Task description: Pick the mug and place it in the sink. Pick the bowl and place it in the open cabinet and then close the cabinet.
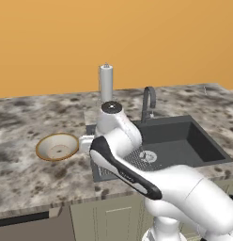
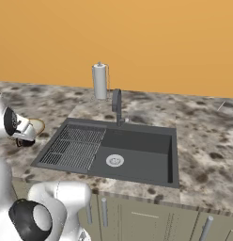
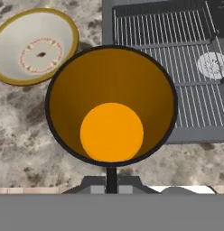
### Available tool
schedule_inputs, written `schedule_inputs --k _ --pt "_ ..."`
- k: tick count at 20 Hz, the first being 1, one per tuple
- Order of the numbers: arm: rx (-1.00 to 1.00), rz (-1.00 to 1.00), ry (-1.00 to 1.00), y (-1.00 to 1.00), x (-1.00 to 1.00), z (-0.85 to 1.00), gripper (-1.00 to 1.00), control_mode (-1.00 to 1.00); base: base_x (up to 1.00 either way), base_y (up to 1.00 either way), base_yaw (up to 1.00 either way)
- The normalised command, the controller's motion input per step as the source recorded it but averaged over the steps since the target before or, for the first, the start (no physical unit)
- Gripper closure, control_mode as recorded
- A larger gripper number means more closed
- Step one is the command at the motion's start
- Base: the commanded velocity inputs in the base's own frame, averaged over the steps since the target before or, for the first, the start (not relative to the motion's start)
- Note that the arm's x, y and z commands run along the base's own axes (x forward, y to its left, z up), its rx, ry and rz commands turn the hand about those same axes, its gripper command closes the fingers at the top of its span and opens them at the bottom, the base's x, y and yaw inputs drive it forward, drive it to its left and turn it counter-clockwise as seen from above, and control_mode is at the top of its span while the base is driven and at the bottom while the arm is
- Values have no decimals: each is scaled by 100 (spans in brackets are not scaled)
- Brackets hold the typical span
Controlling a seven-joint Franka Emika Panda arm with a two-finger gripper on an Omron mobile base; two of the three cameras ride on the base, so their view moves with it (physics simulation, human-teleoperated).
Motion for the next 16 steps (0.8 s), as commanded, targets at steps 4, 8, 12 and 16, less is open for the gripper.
schedule_inputs --k 4,8,12,16 --pt "11 25 0 -71 -1 16 100 -100 0 0 0" --pt "14 23 2 -67 0 22 100 -100 0 0 0" --pt "14 20 4 -64 0 22 100 -100 0 0 0" --pt "10 20 5 -61 0 6 100 -100 0 0 0"
